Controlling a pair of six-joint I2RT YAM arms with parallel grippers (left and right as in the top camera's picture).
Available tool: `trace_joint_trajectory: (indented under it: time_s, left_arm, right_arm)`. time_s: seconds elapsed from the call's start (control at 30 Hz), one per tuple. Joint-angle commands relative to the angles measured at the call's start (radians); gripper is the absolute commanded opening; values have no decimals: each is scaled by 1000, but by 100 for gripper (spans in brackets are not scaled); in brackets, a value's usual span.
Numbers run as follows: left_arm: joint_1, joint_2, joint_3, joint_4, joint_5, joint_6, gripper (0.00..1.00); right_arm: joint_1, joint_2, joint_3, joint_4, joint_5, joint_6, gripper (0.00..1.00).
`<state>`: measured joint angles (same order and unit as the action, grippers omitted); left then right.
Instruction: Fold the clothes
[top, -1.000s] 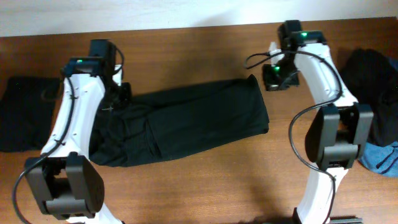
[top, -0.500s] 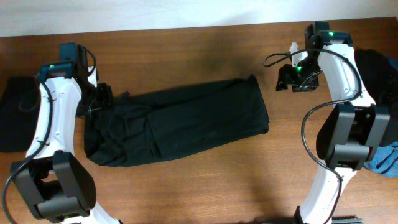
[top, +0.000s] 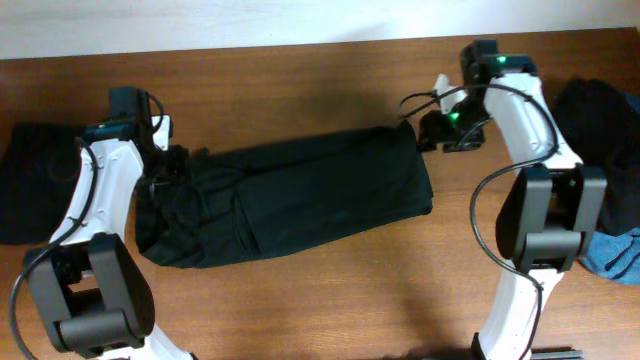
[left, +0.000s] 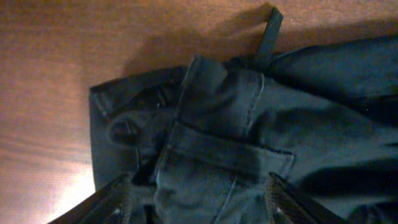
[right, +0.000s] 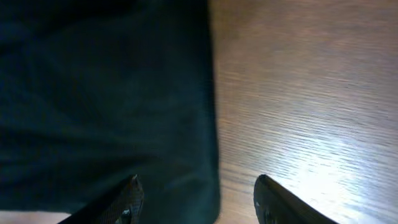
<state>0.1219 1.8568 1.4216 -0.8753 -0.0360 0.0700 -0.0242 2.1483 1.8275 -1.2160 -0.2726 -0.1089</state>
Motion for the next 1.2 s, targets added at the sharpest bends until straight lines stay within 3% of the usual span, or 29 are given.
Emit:
trace_joint_trajectory:
  time_s: [0.0, 0.17, 0.37, 0.4, 0.47, 0.53, 0.77, 1.0, 1.03, 1.1, 1.17]
  left_arm:
    - [0, -7, -29, 37, 34, 42, 66]
    - [3, -4, -64, 83, 47, 64, 54]
    - [6, 2, -104, 146, 45, 68, 54]
    - [6, 4, -104, 150, 39, 67, 56]
    - [6, 7, -105, 154, 31, 67, 76]
    - [6, 8, -105, 158, 19, 67, 79]
    - [6, 17, -105, 159, 10, 67, 79]
    - [6, 20, -104, 142, 35, 66, 80]
    - [6, 20, -104, 138, 42, 66, 80]
    - [6, 21, -105, 133, 44, 66, 80]
    - [6, 21, -105, 131, 44, 66, 80]
  right_arm:
    - [21, 3, -59, 32, -11, -7, 62]
    - [29, 3, -150, 108, -12, -7, 58]
    - [32, 3, -260, 222, -13, -7, 54]
    - [33, 3, -273, 235, -13, -7, 54]
    - [33, 3, -294, 256, -13, -7, 54]
    - [33, 3, -304, 268, -13, -7, 54]
    - [33, 3, -304, 282, -12, -7, 56]
    - [33, 3, -304, 262, -76, -18, 65]
    - [32, 3, -304, 262, -76, -18, 64]
    - [32, 3, -304, 262, -76, -18, 47]
    - [32, 3, -304, 264, -76, -18, 22]
